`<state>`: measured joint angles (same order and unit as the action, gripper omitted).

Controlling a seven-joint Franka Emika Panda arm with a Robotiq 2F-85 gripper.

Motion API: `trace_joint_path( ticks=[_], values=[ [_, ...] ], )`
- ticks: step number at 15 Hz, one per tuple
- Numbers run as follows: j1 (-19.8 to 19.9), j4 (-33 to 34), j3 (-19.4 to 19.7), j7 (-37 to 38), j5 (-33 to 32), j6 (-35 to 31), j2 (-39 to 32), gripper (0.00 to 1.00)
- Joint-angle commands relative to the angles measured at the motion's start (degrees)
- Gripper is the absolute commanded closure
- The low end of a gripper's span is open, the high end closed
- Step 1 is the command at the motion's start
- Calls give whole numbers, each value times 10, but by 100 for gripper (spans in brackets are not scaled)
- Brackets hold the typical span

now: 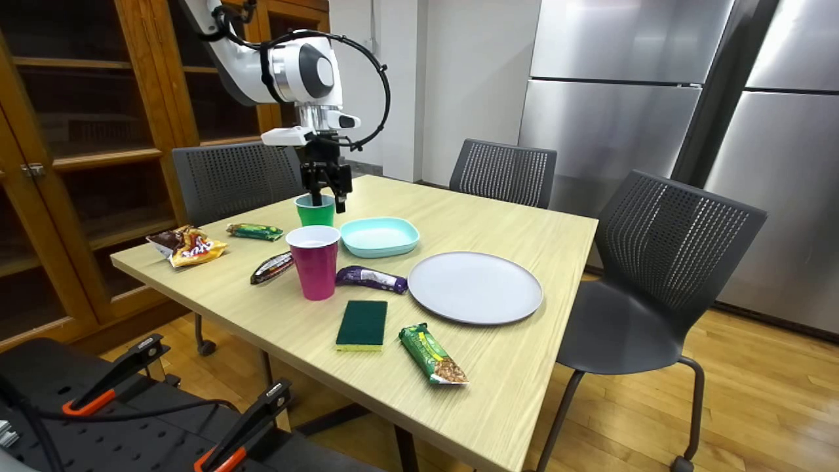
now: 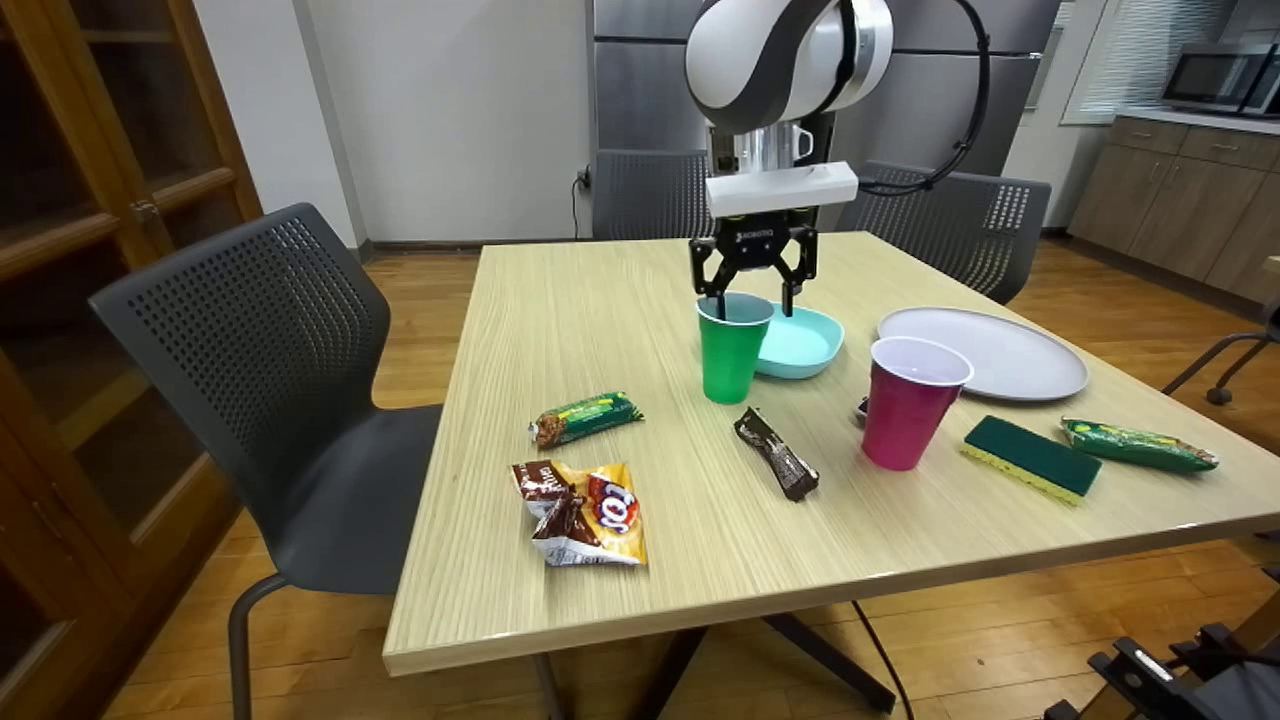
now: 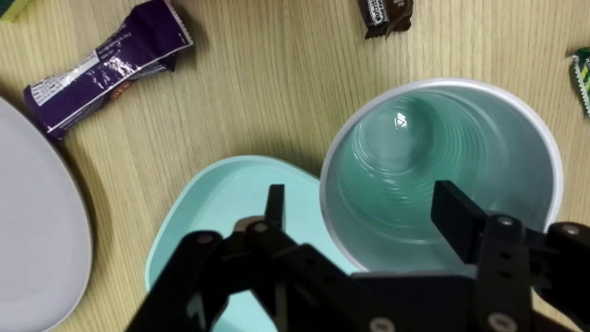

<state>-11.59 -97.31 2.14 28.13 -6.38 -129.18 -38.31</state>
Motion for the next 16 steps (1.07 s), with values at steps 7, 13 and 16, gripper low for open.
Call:
trace_joint_path(
  ticks=[7,13,16],
  values=[
    [-15,23,13,11,1,26,-4,93],
    [-12,25,8,-1,4,26,3,100],
    [-11,17,4,-10,6,25,12,99]
  ],
)
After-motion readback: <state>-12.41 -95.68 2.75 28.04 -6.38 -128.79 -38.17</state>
